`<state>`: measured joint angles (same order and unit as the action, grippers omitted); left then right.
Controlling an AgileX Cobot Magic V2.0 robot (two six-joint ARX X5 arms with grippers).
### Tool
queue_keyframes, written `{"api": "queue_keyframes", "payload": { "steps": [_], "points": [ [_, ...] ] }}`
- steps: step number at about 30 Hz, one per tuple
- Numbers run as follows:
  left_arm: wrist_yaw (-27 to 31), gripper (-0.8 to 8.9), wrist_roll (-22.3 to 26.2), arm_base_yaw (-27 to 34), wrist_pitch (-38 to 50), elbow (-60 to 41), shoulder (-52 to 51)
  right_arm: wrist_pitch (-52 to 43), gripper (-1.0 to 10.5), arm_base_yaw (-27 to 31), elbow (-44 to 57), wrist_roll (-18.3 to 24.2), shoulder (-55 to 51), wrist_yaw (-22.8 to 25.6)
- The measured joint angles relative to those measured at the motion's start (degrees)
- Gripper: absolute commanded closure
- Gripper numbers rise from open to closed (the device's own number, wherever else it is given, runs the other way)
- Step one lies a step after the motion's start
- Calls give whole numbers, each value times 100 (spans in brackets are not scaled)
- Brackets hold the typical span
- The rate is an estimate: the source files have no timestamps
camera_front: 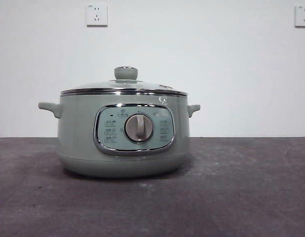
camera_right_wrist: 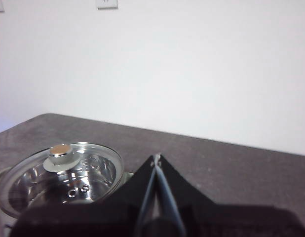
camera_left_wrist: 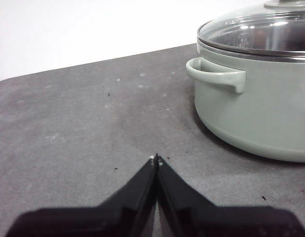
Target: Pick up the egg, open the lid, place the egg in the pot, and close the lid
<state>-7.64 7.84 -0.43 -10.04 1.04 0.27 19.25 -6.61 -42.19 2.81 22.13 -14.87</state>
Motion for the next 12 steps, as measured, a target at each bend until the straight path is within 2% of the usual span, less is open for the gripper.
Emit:
{"api": "queue_keyframes", "payload": {
  "steps": [3, 7, 12],
  "points": [
    [2, 816, 0, 0, 2, 0, 0, -592, 946, 17, 1003, 2, -450, 0],
    [0, 816, 0, 0, 0, 0, 0, -920, 946, 20, 2199, -2, -1064, 2],
    [0, 816, 0, 0, 0, 0, 0, -1104, 946, 20, 3132, -4, -1681, 7]
  ]
}}
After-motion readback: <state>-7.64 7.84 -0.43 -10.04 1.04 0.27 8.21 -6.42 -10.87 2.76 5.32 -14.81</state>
